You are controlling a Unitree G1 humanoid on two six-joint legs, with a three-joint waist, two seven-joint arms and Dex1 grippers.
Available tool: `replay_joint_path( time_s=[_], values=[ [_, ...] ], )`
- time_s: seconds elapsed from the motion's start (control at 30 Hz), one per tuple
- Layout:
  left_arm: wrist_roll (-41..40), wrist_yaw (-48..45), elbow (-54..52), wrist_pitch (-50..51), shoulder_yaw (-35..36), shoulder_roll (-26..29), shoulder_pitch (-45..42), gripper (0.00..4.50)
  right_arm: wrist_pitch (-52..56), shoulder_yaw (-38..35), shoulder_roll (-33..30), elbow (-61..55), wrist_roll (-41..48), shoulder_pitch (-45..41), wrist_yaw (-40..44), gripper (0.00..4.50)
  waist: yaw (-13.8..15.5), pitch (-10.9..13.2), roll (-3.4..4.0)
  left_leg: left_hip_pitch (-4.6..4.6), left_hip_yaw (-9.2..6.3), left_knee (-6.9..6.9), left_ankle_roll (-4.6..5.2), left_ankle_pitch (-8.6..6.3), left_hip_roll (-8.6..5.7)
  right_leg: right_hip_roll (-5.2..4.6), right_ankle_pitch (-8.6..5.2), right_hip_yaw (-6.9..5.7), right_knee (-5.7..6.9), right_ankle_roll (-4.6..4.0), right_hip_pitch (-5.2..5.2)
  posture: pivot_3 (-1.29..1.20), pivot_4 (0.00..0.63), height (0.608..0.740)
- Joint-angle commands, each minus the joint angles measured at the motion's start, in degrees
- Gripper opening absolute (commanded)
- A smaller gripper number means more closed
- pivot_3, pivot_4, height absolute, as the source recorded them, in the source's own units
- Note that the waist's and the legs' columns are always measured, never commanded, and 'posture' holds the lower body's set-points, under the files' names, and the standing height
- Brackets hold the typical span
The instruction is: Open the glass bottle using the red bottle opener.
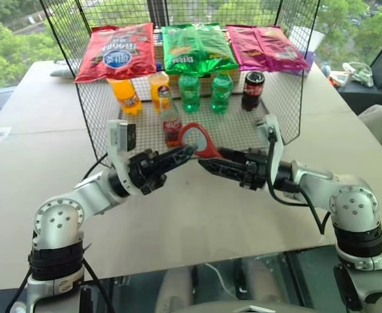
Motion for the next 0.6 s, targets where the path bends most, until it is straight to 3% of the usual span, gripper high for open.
replay_joint_path(
  time_s=[0.03, 0.47, 0.57, 0.6],
  values=[
    [0.5, -2.0, -1.7, -0.8, 0.8, 1.4, 0.4, 0.0, 0.0, -1.9, -0.6, -1.1, 2.5, -1.4, 0.9, 2.92, 0.0, 0.0, 0.0, 0.0, 0.01, -0.01, 0.0, 0.0, 0.0, 0.0, 0.0, 0.0, 0.0, 0.0, -0.01, 0.0, 0.15, 0.74],
    [1.3, -4.0, -2.0, -0.7, 0.1, 2.6, 0.5, 0.0, 2.4, -0.8, -3.8, -0.6, 2.7, -2.4, 3.8, 2.92, 0.0, 0.0, 0.01, 0.0, 0.01, -0.1, 0.0, 0.0, 0.0, -0.01, -0.01, 0.01, -0.06, 0.0, -0.03, 0.0, 0.15, 0.74],
    [1.6, -4.6, -2.1, -0.6, 0.1, 2.8, 0.7, 0.0, 2.5, -1.0, -3.7, -0.4, 2.5, -2.5, 3.9, 2.16, 0.0, 0.0, 0.01, 0.0, 0.02, -0.13, 0.0, 0.0, 0.0, -0.01, -0.01, 0.01, -0.08, 0.0, -0.04, 0.0, 0.15, 0.74],
    [1.9, -4.9, -2.0, -0.6, 0.0, 2.9, 0.7, 0.0, 2.5, -0.9, -3.7, -0.4, 2.5, -2.5, 3.9, 1.7, 0.0, 0.0, 0.01, 0.0, 0.02, -0.13, 0.0, 0.0, 0.0, -0.01, -0.01, 0.01, -0.09, -0.01, -0.04, 0.0, 0.15, 0.74]
  ],
)
